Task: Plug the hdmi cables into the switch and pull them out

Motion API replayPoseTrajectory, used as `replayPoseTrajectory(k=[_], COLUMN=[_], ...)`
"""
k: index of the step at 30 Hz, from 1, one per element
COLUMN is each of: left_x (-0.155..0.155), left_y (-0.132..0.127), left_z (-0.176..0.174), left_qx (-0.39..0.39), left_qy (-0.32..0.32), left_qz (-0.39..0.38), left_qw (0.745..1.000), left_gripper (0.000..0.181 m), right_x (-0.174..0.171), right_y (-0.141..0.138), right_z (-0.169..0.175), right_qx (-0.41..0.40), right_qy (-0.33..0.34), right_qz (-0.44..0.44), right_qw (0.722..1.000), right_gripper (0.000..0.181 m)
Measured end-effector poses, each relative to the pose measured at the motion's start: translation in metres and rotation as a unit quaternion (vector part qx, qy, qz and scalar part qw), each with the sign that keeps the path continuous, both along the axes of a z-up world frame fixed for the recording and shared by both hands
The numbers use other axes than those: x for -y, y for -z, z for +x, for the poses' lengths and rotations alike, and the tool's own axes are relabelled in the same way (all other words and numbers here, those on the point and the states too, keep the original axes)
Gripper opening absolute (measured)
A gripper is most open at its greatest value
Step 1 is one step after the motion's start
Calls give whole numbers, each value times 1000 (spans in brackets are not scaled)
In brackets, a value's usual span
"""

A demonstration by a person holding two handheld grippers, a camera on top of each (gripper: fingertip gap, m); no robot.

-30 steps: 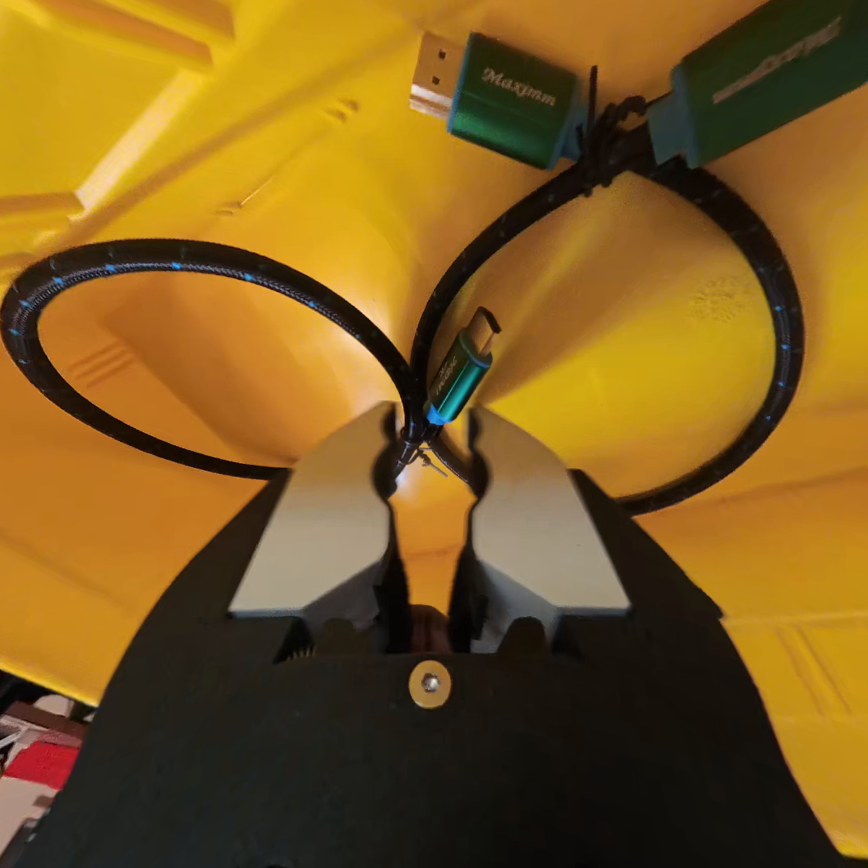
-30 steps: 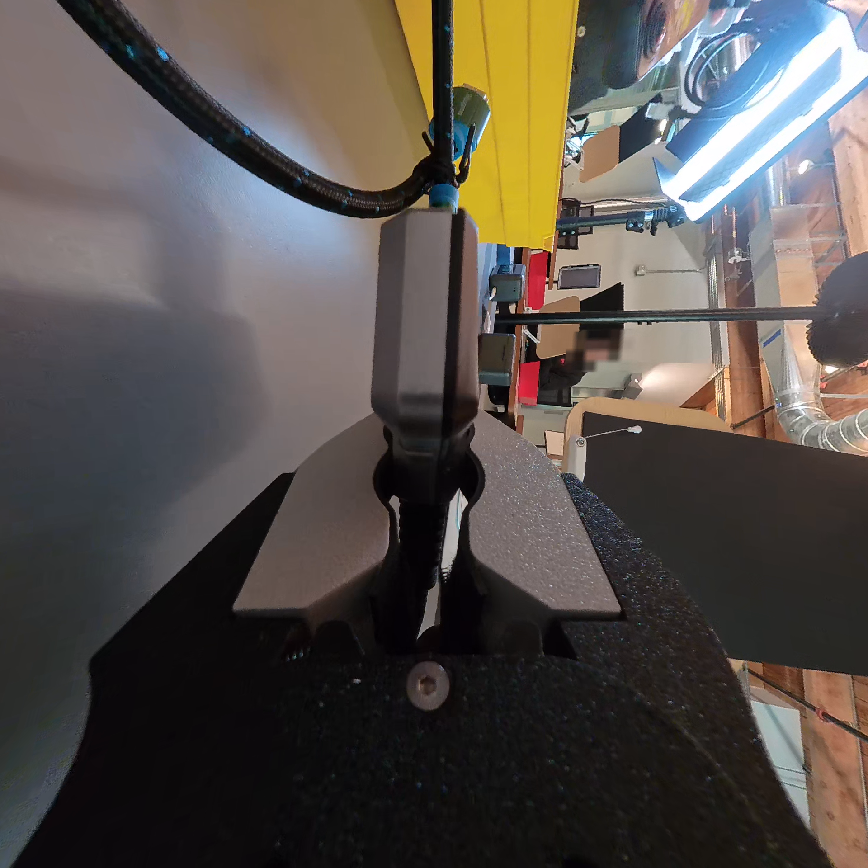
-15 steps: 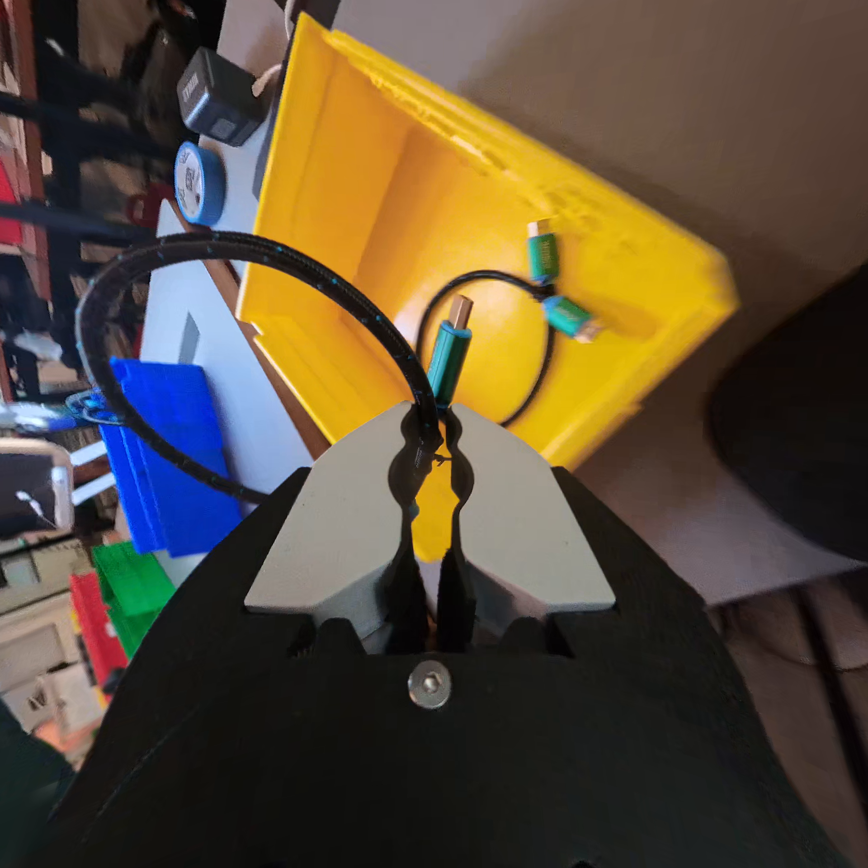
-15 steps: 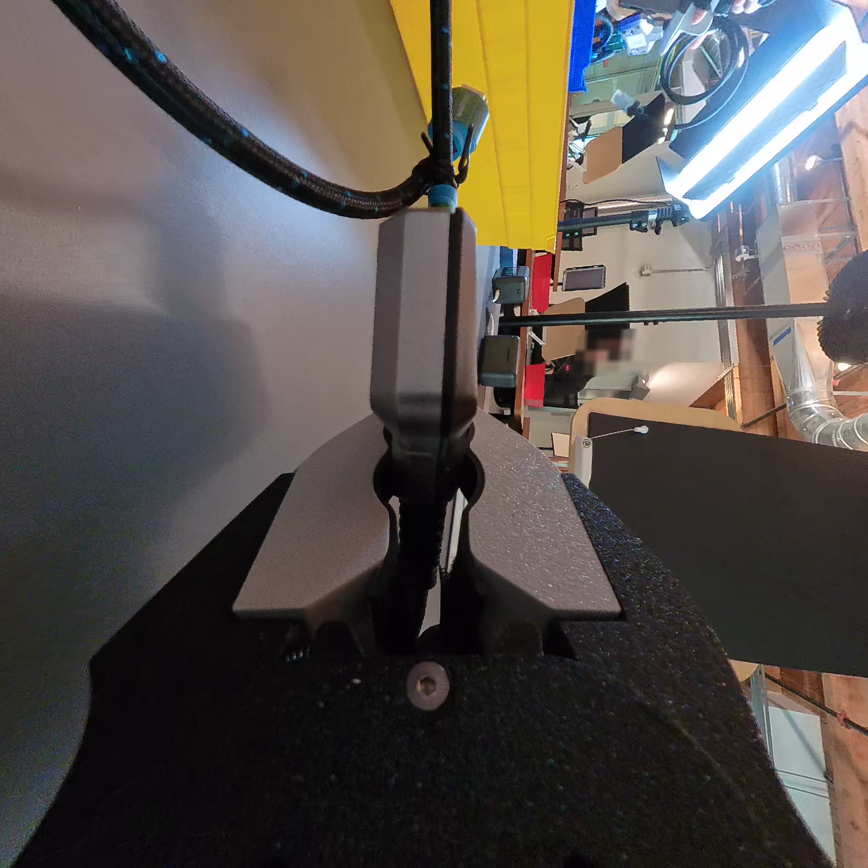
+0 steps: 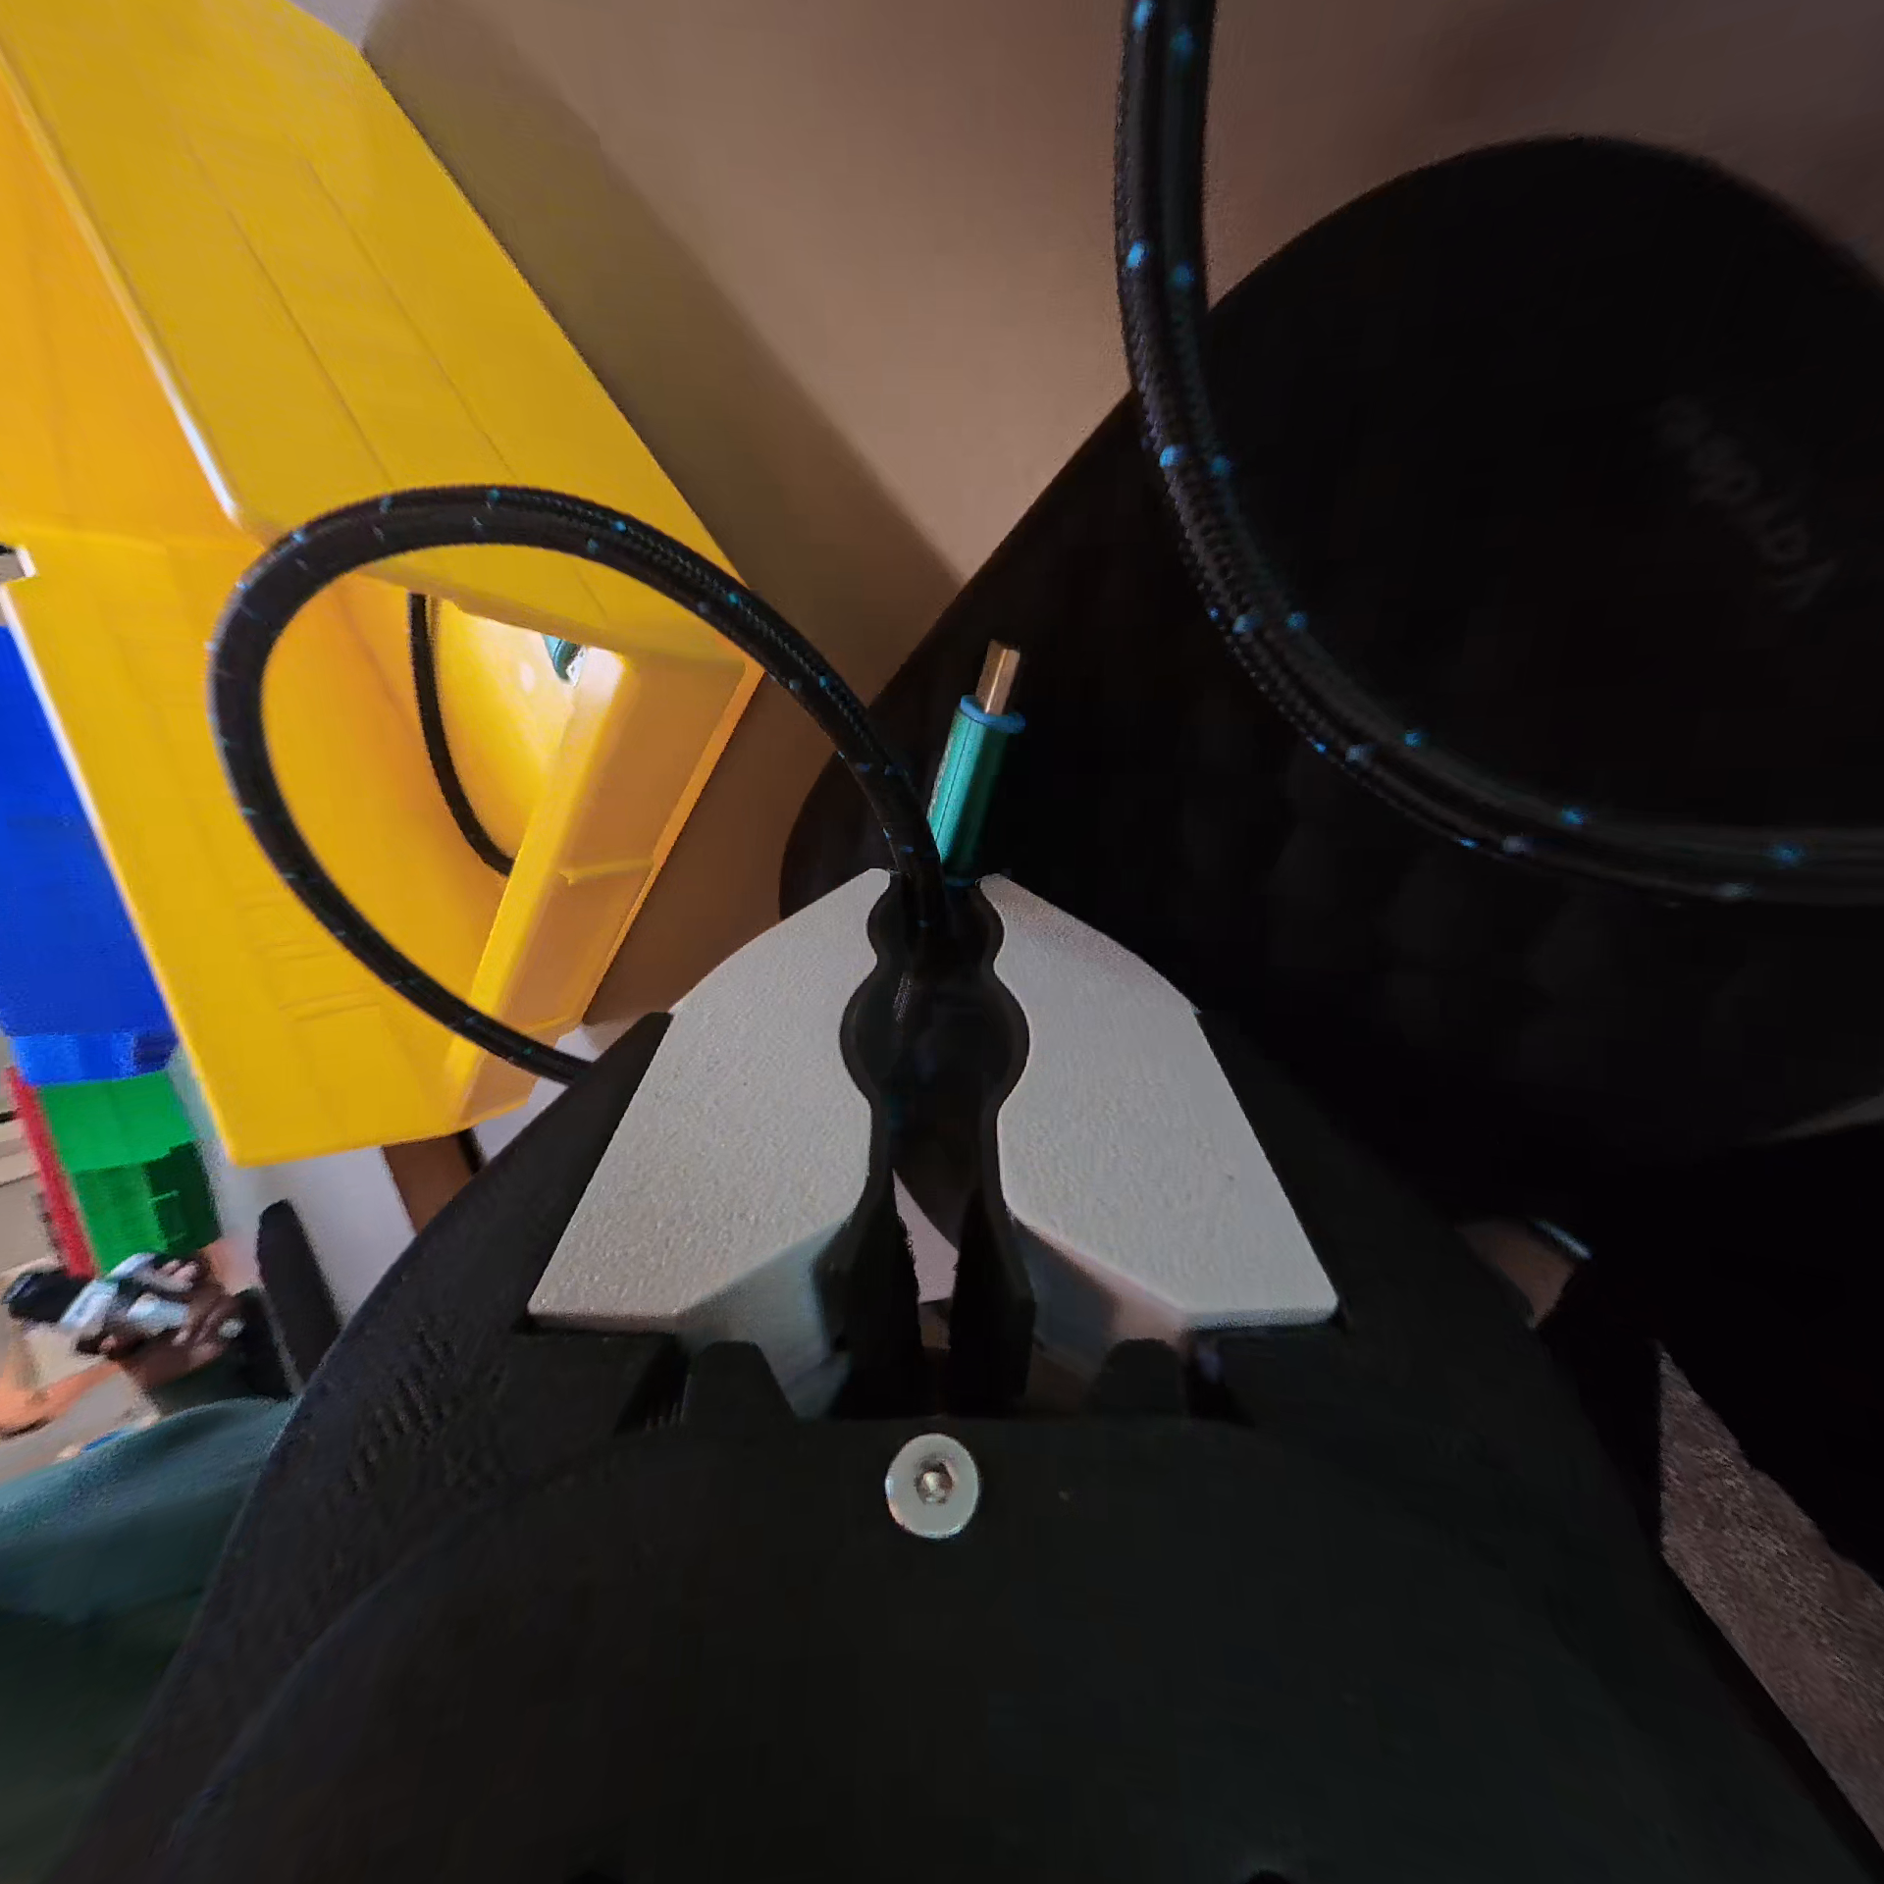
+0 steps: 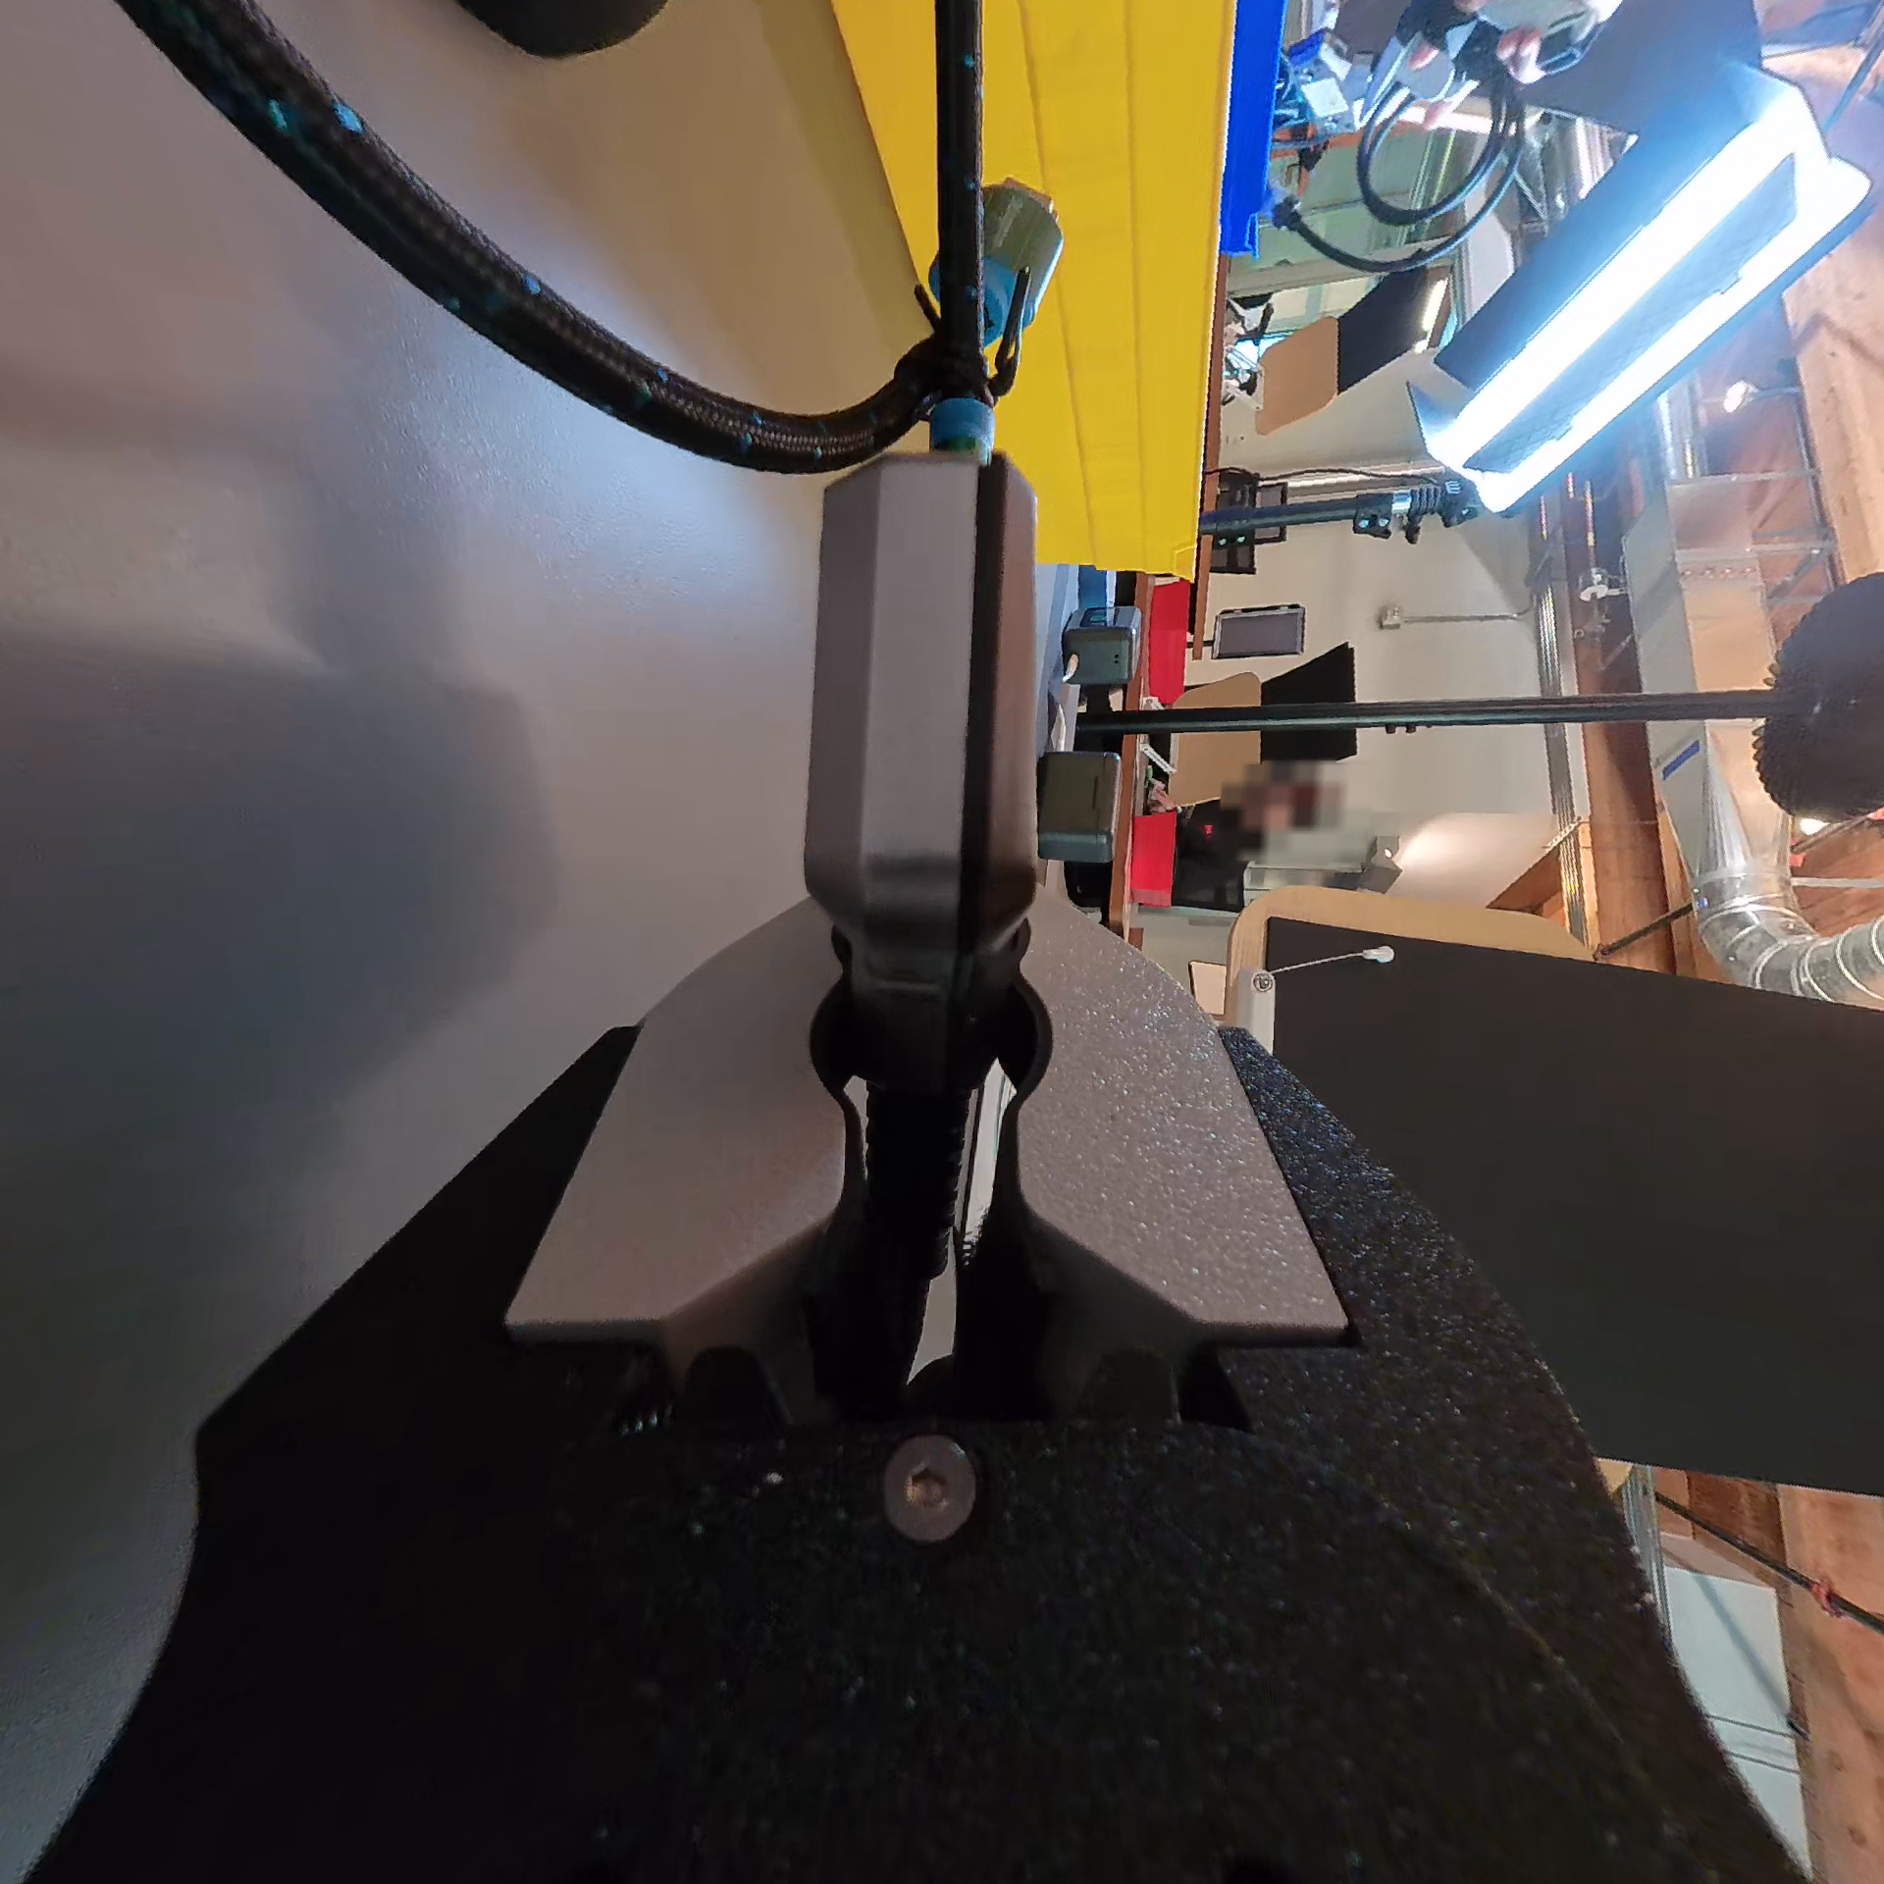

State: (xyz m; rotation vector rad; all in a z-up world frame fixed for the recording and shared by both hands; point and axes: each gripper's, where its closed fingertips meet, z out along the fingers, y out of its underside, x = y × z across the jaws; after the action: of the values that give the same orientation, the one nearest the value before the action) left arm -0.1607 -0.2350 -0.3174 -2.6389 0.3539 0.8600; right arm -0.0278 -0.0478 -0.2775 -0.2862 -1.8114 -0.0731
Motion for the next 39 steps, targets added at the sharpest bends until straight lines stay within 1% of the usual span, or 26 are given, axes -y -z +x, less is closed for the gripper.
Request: replayPoseTrajectory(k=[1,2,3,5,7,9,11,13,14,16,17,18,19,20,21,23,26,28,31,33,34,36,37,38,39], left_x=[-1,-2,0,5,4,-2,-5,-8,-9,-11,-12,-11,-13,-15,-15,-14,-15,-15,-14,-13,-12,-9,-8,-5,-1], left_y=[-1,-1,-2,-10,-26,-41,-44,-34,-28,-18,-11,0,7,8,7,7,9,9,9,8,6,1,-3,-6,-10], left_z=[4,10,17,30,36,32,24,15,16,26,29,30,30,30,29,28,28,28,29,31,33,40,41,40,39], left_qx=[37,93,159,277,339,347,348,363,382,436,453,461,467,474,480,472,388,350,349,376,401,470,496,512,527], left_qy=[7,14,22,44,95,155,197,201,201,210,208,200,195,193,187,172,189,182,147,135,132,123,117,119,126], left_qz=[9,16,13,-8,-17,-15,-36,-65,-75,-83,-80,-78,-61,-31,-10,20,42,57,88,96,90,60,39,11,-22], left_qw=[999,995,987,960,936,925,916,907,899,871,863,861,860,859,857,865,901,917,921,912,902,872,859,851,840], left_gripper=[12,13,24,45,47,46,41,39,38,38,38,34,30,23,22,20,19,19,19,23,25,42,45,43,36], right_x=[-1,-2,-2,-1,0,-1,-1,-2,-1,-1,-1,-1,-2,-1,-2,-1,-1,0,1,3,3,4,4,4,4], right_y=[0,1,1,2,4,5,5,6,6,8,9,9,10,10,11,12,13,14,15,15,15,15,16,16,16], right_z=[0,0,0,-1,-1,-1,-1,-1,-1,-1,-1,-1,-1,-1,-1,-2,-3,-3,-3,-3,-3,-3,-3,-3,-3], right_qx=[1,2,3,6,9,11,11,12,12,15,17,19,20,21,21,23,24,27,28,28,28,29,30,31,32], right_qy=[2,4,3,1,0,1,3,3,2,1,2,2,2,2,1,1,-2,-3,-6,-10,-11,-13,-14,-14,-14], right_qz=[1,1,1,-1,2,3,1,-2,-2,0,2,3,4,4,3,0,0,1,3,3,4,5,7,9,10], right_qw=[1000,1000,1000,1000,1000,1000,1000,1000,1000,1000,1000,1000,1000,1000,1000,1000,1000,1000,1000,1000,1000,999,999,999,999], right_gripper=[23,23,23,23,23,23,23,23,23,23,23,23,23,23,23,23,23,23,23,23,23,23,23,23,23])
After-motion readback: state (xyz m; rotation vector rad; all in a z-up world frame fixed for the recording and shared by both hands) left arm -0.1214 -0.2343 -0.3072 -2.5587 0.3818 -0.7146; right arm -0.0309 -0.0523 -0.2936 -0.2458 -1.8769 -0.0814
